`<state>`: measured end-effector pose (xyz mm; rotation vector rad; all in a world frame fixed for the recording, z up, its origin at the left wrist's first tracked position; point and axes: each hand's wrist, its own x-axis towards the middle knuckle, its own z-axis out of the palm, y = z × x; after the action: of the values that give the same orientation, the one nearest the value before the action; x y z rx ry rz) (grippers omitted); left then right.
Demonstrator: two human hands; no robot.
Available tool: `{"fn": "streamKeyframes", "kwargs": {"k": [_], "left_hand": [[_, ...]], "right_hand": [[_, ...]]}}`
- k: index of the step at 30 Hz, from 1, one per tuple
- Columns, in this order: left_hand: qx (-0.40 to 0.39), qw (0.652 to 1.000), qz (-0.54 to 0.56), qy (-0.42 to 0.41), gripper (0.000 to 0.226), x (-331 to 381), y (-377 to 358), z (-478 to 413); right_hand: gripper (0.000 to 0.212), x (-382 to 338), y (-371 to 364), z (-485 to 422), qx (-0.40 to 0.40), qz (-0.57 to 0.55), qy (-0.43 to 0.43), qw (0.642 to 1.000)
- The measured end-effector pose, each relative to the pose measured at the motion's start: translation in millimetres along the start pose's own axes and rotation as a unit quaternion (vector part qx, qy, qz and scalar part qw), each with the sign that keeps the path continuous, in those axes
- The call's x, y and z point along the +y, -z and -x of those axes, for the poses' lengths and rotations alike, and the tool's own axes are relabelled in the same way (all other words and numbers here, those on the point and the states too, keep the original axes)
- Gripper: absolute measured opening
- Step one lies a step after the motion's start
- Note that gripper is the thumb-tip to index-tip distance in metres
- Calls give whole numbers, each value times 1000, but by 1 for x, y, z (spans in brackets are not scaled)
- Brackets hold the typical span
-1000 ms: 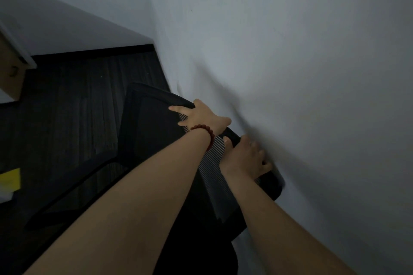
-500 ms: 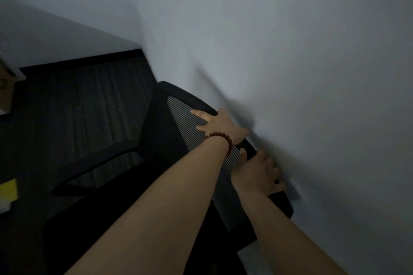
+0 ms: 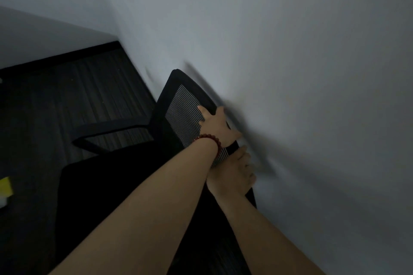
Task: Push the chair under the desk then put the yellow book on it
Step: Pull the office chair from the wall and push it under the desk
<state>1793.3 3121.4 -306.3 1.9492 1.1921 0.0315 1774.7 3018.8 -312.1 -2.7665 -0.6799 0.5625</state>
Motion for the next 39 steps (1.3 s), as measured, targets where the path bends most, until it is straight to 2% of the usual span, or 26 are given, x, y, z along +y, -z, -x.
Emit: {"fn": "streamKeyframes", "kwargs": {"k": [4, 8, 10, 14, 19, 21, 24, 26, 29, 34, 36, 39], "left_hand": [[-6, 1000, -8, 1, 89, 7, -7, 31], [-25, 1000, -9, -8, 93, 8, -25, 70], [-27, 999, -19, -9, 96, 6, -34, 89], [-26, 999, -30, -2, 106, 0, -49, 125], [-32, 997, -71, -2, 112, -10, -61, 169], [-36, 997, -73, -3, 113, -15, -63, 185], [-20, 998, -57, 22, 102, -22, -65, 213], [-19, 997, -41, 57, 87, -31, -64, 229], [-48, 992, -59, 99, 71, -48, -62, 253], [-41, 987, -85, 133, 58, -78, -62, 294], [-27, 985, -94, 144, 57, -94, -64, 312], [-1, 981, -105, 161, 52, -120, -64, 340]], "right_hand": [[78, 21, -1, 7, -1, -67, 108, 992], [26, 64, -6, 23, 21, -207, 151, 967], [13, 85, -6, 30, 6, -252, 174, 952], [32, 124, -4, 37, -7, -269, 214, 939], [31, 134, 15, 30, 45, -285, 248, 925], [28, 117, 23, 29, 56, -274, 294, 914], [22, 94, 24, 39, 38, -248, 389, 886], [27, 87, 17, 50, 12, -224, 442, 869], [31, 90, 4, 71, -32, -184, 476, 859], [20, 96, -12, 115, -34, -82, 517, 851], [18, 100, -15, 133, -56, -17, 563, 824], [38, 107, -14, 154, -116, 51, 631, 765]]}}
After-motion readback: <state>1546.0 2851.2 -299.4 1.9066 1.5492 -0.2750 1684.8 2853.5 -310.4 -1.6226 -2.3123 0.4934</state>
